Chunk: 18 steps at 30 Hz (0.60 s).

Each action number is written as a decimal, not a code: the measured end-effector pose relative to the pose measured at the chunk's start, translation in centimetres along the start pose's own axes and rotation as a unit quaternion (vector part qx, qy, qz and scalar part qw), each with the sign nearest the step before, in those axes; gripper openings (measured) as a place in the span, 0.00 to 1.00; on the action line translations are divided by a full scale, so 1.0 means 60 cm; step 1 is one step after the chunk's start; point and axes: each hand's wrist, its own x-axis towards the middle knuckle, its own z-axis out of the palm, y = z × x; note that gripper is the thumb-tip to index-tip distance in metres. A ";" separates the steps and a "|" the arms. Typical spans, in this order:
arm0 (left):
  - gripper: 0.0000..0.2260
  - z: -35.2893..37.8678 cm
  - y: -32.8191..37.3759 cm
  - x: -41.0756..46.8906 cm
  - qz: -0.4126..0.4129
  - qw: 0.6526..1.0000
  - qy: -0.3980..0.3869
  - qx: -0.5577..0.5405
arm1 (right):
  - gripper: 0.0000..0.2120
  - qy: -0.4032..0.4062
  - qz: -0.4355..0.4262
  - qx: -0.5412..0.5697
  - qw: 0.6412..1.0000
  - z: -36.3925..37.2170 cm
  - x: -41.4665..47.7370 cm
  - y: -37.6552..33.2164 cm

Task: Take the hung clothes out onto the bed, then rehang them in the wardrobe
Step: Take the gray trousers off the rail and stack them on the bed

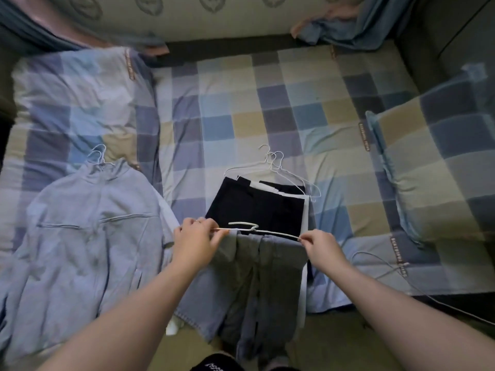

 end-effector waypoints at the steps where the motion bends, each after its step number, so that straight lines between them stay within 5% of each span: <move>1: 0.14 0.017 0.000 0.015 0.004 1.000 0.008 0.006 | 0.10 -0.001 0.006 0.002 1.000 0.009 0.017 0.005; 4: 0.15 0.068 0.002 0.068 0.024 1.000 0.003 0.007 | 0.10 0.001 0.024 0.012 1.000 0.038 0.067 0.020; 10: 0.15 0.145 0.009 0.179 0.049 0.993 -0.040 -0.101 | 0.27 -0.020 0.040 0.053 0.998 0.079 0.142 0.038; 18: 0.30 0.150 0.010 0.181 0.051 0.984 -0.136 -0.101 | 0.35 0.000 0.114 0.193 0.975 0.116 0.122 0.012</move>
